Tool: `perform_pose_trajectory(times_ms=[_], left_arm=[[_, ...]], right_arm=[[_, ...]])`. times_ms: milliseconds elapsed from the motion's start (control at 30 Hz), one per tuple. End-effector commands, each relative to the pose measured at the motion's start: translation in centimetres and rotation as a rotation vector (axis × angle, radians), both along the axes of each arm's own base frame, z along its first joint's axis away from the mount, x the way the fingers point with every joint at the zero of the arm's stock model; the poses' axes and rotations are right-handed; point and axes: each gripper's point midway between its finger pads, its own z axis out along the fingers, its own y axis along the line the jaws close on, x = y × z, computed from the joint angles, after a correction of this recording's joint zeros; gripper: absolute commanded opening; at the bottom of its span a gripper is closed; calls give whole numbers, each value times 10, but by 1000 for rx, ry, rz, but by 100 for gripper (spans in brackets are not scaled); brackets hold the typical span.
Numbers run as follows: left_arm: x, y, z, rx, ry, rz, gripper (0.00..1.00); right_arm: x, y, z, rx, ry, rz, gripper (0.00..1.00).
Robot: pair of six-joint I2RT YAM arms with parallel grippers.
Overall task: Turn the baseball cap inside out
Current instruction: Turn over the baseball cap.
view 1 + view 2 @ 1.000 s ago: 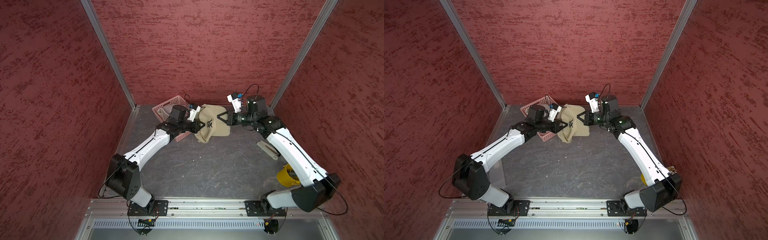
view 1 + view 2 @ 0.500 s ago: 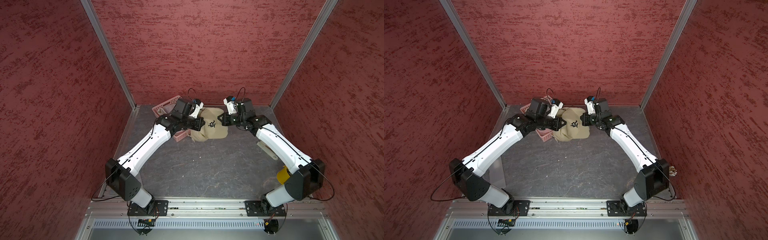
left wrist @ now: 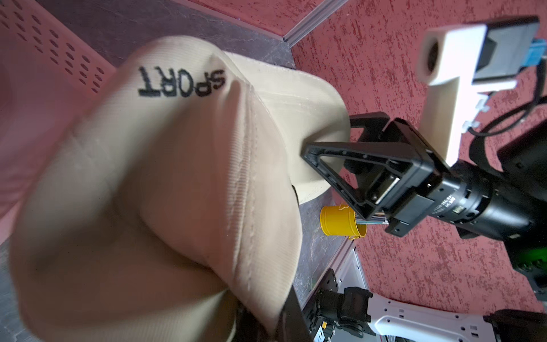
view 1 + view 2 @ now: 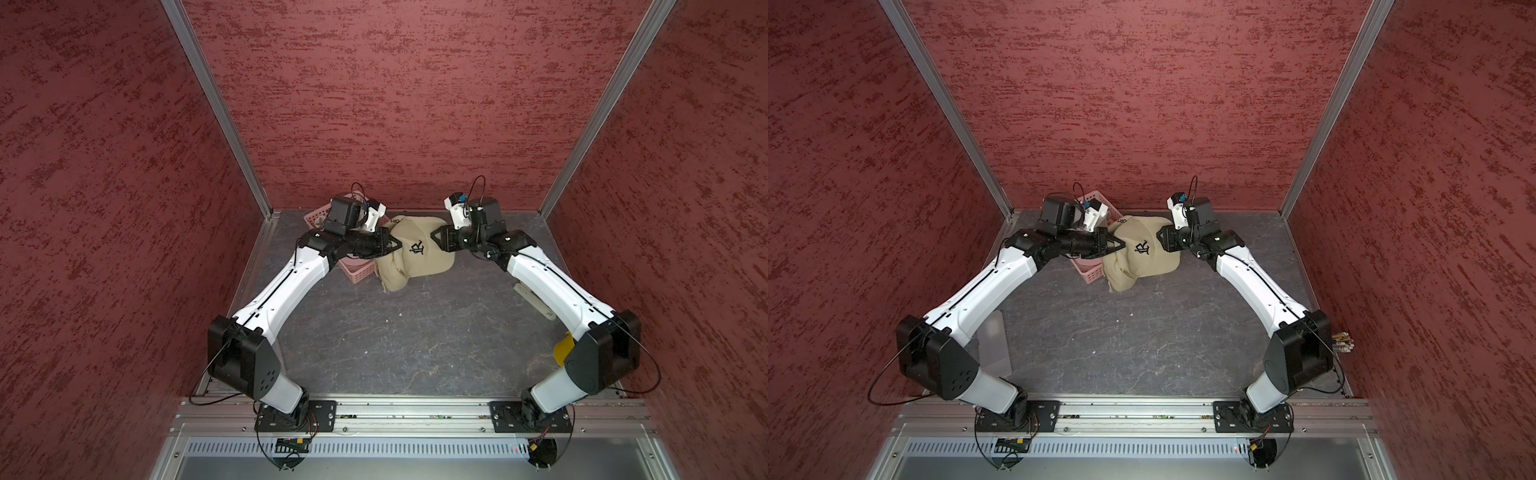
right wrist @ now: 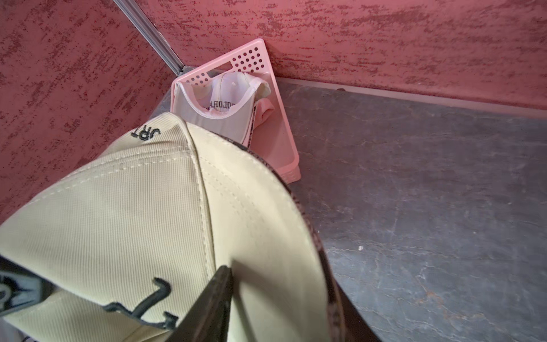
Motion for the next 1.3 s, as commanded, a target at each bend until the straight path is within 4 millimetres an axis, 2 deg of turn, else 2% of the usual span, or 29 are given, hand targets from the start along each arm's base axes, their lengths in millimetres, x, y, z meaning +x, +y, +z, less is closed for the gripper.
perform_pose_trajectory(times_ms=[0,67,133,233,367,467,600,800,1100,1167,1200,1267], left_arm=[[9,14,36,-24,-64,106,0],[16,15,34,-21,-33,143,0],[19,12,32,-5,-15,155,0],[23,2,33,13,-2,151,0],[27,-7,36,35,0,150,0],[27,-14,35,45,1,141,0],[25,-20,36,49,-6,134,0],[24,-21,34,63,-12,143,0],[23,-20,35,47,-21,151,0],[22,-20,34,45,-20,151,0],[23,-20,33,43,-18,152,0],[22,-22,31,38,-13,142,0]], right_arm=[[-12,-33,26,-85,-138,-58,55],[-29,-24,42,-70,-221,-5,57],[-43,-11,51,-71,-289,47,61],[-60,11,55,-90,-394,122,63],[-79,46,53,-52,-433,257,58],[-78,64,51,-27,-447,276,57],[-65,67,51,-2,-456,222,59],[-68,82,49,57,-433,282,61],[-61,97,26,42,-365,302,62],[-61,98,27,50,-360,306,62],[-57,102,17,43,-339,310,62],[-56,104,15,52,-331,310,58]])
